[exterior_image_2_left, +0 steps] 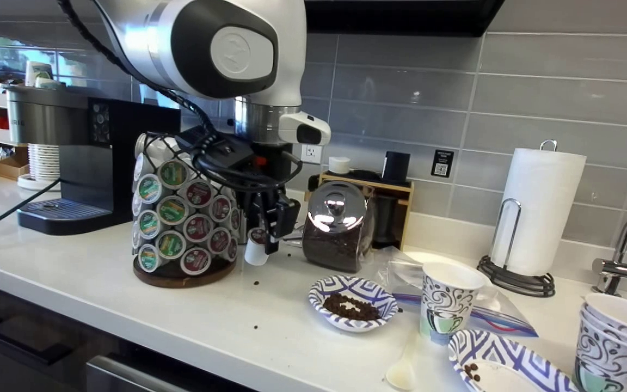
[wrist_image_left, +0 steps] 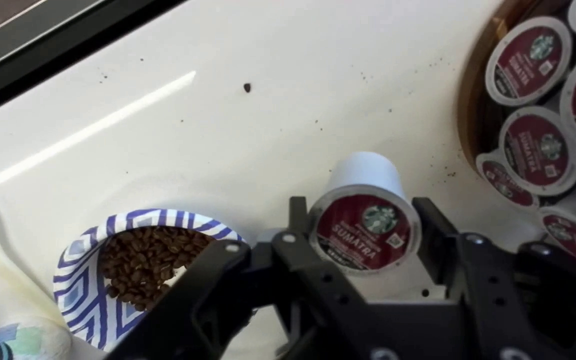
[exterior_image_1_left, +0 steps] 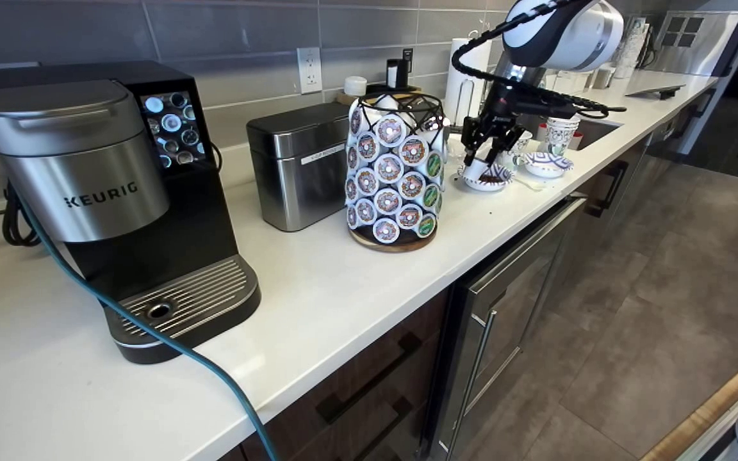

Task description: Take the k-cup off of the rack and put it on the counter

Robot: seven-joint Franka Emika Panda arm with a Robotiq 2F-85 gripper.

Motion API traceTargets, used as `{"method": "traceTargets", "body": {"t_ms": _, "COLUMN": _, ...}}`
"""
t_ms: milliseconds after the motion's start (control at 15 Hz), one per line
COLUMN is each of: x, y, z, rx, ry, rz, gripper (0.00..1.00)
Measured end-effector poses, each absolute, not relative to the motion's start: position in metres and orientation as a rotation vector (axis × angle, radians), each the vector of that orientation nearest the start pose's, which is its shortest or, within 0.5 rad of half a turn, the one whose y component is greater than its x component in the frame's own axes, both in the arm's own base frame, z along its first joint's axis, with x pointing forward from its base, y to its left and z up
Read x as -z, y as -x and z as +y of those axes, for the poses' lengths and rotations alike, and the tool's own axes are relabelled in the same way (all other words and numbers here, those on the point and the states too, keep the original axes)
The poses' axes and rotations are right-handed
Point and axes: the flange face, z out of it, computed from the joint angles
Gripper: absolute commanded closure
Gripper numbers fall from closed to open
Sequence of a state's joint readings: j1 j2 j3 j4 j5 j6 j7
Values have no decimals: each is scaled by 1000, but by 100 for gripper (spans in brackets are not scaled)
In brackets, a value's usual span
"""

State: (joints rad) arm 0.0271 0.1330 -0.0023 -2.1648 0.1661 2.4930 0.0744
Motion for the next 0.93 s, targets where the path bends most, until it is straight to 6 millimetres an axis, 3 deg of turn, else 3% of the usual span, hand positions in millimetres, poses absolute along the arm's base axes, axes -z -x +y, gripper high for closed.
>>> {"method": "traceTargets", "body": {"t_ms": 600, "x": -325, "y": -551, "z": -3, "rx": 336, "ry": 3224, "rz": 30, "gripper": 71}}
{"method": "traceTargets", "body": {"t_ms": 667, "x": -323, "y": -549, "z": -2, "rx": 343, "ry": 3231, "rz": 22, "gripper": 46}}
{"method": "traceTargets", "body": {"t_ms": 933, "x": -321, "y": -548, "z": 1, "rx": 345, "ry": 3250, "rz": 24, "gripper": 46}}
